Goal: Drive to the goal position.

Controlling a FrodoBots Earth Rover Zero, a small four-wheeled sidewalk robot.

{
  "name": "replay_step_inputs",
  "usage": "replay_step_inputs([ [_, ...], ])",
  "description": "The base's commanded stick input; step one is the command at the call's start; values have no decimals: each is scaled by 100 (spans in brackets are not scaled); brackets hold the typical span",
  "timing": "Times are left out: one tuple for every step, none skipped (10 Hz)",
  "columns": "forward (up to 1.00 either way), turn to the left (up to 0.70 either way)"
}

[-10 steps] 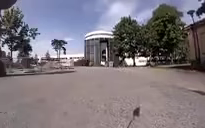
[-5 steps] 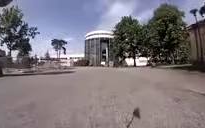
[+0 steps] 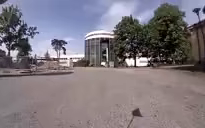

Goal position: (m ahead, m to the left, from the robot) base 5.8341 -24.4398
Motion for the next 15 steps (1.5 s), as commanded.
replay_step_inputs([
  [70, 0],
  [70, 0],
  [70, 0],
  [70, 0],
  [70, 0],
  [70, 0],
  [70, 0],
  [70, -5],
  [70, -26],
  [70, -35],
  [70, -25],
  [70, -3],
  [70, 0],
  [70, 0],
  [70, 0],
])
